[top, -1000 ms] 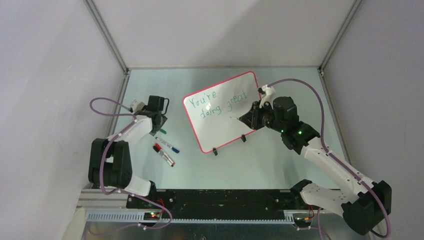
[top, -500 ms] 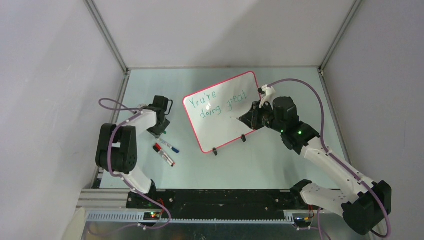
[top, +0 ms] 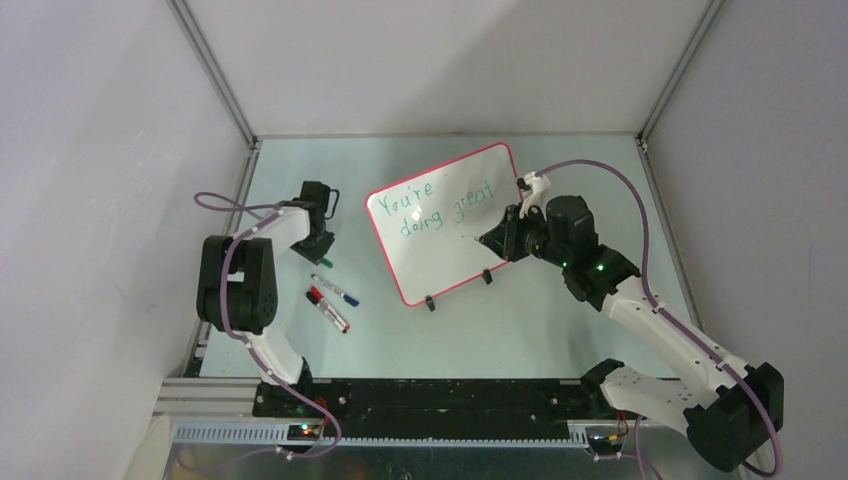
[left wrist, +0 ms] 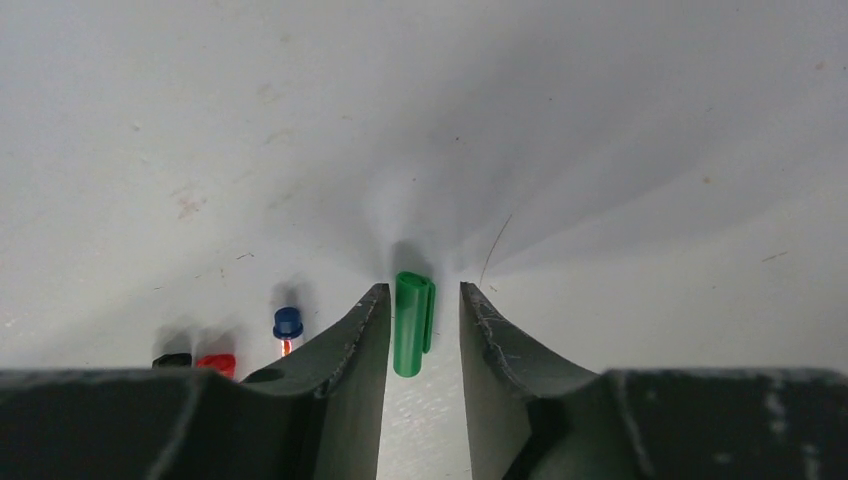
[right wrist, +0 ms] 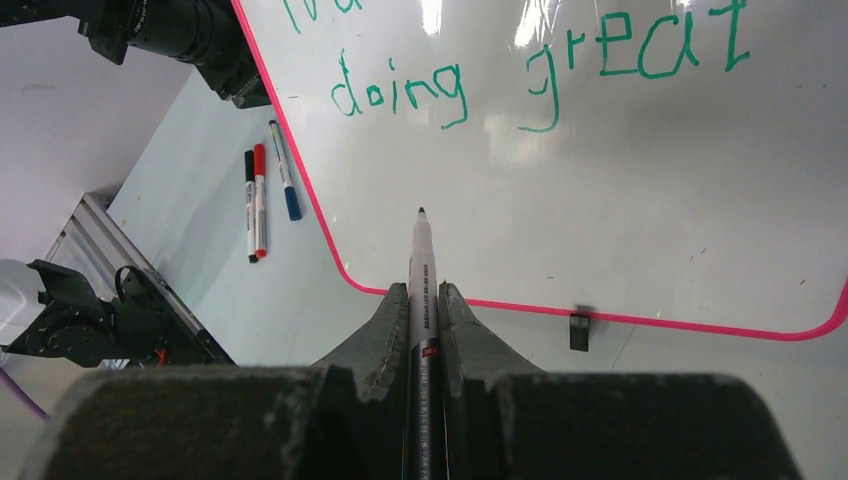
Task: Write a sentence on the whiteboard
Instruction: Close the whiteboard marker at the center of the board.
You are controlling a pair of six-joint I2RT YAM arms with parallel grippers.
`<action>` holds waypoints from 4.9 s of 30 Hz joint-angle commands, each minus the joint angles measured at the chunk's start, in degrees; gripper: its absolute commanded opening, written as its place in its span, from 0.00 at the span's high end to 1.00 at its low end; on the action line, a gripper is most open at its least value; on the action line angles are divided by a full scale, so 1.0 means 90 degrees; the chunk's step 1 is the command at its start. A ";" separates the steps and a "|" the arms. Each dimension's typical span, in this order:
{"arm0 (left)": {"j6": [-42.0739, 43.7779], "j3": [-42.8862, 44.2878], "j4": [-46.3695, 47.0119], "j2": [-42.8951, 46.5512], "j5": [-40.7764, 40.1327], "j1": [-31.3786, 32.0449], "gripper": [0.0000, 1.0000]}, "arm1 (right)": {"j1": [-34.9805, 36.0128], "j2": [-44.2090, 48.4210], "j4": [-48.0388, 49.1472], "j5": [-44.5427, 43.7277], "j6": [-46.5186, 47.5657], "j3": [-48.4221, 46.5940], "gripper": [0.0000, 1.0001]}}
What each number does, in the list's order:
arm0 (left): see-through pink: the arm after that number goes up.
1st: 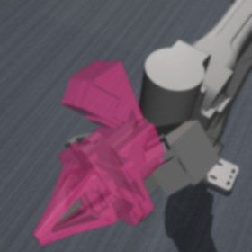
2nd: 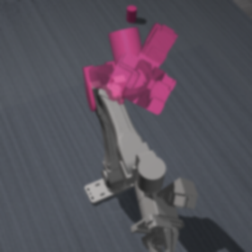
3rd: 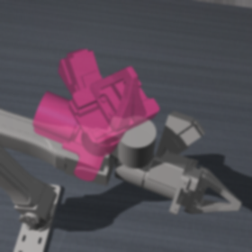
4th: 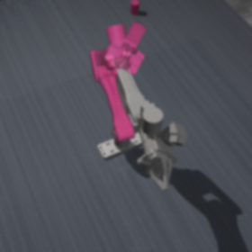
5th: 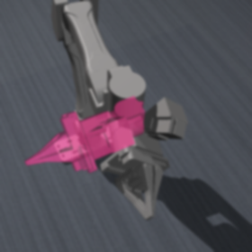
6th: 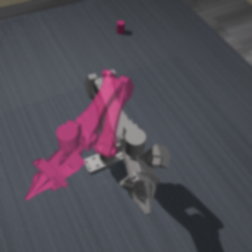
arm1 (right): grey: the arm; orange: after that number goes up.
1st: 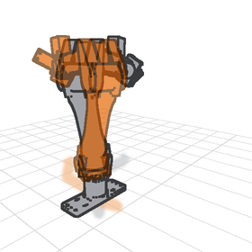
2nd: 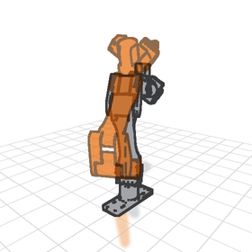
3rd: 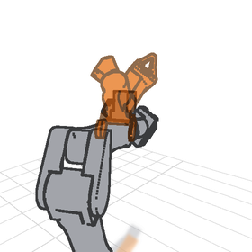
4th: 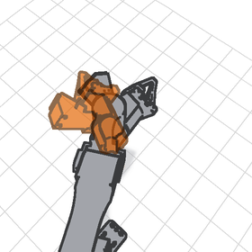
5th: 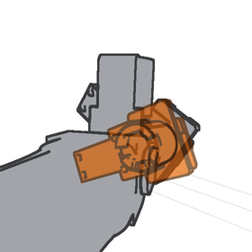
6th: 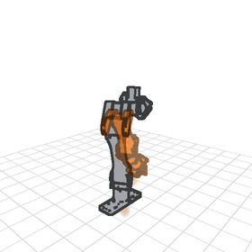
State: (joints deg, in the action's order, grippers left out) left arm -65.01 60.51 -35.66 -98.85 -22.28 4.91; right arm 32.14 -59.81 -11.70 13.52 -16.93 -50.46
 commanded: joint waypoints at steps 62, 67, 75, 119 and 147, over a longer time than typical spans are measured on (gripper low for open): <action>-0.1625 -0.1977 0.0550 0.4984 0.4419 0.0564 1.00 | 0.4311 -0.2077 0.3831 -0.3136 0.3518 -0.0042 1.00; -0.1624 -0.1999 0.0557 0.5022 0.4452 0.0562 1.00 | 0.4344 -0.2201 0.3817 -0.3297 0.3627 -0.0124 1.00; -0.1615 -0.1997 0.0486 0.5151 0.4456 0.0539 1.00 | 0.4348 -0.2330 0.3847 -0.3398 0.3681 -0.0197 1.00; -0.1570 -0.2095 0.0619 0.5022 0.4538 0.0454 1.00 | 0.4381 -0.2342 0.3821 -0.3475 0.3908 -0.0380 1.00; -0.1815 -0.2247 0.0858 0.5042 0.4886 0.0304 1.00 | 0.4412 -0.2362 0.3655 -0.3570 0.3939 -0.0380 1.00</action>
State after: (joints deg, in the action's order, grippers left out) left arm -80.66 40.93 -29.52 -53.65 19.84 8.25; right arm 71.48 -81.08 19.86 -17.41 18.11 -51.46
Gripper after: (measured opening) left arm 0.017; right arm 0.153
